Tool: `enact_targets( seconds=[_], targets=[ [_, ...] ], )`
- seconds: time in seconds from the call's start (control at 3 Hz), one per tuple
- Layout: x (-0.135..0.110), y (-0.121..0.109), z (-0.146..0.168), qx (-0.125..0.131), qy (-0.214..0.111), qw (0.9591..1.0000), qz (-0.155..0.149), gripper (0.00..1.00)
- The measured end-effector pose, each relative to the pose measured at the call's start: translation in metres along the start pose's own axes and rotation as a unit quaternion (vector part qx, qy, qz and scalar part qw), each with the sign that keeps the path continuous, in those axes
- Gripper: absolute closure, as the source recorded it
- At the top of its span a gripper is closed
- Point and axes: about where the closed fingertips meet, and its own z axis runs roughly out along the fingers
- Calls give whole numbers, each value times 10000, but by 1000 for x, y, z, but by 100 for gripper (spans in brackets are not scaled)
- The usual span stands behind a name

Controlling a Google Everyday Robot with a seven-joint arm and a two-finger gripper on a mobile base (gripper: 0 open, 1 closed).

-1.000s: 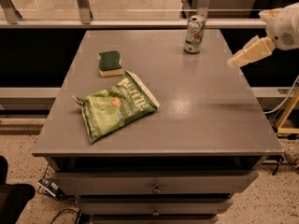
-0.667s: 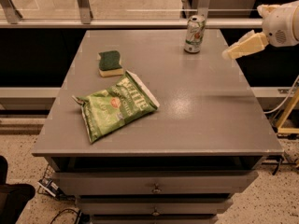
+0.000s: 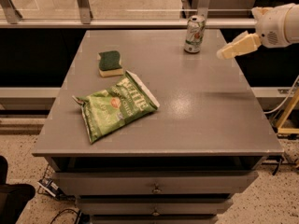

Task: Move 7up can near green jalapeno chip bag

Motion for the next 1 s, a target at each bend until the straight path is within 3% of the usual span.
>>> enact_targets(
  seconds=[0.33,1.0],
  targets=[
    [-8,-4,48,-29,-413,9987,297,0],
    [-7,-20,121,-5,-1261,9870,995,0]
  ],
)
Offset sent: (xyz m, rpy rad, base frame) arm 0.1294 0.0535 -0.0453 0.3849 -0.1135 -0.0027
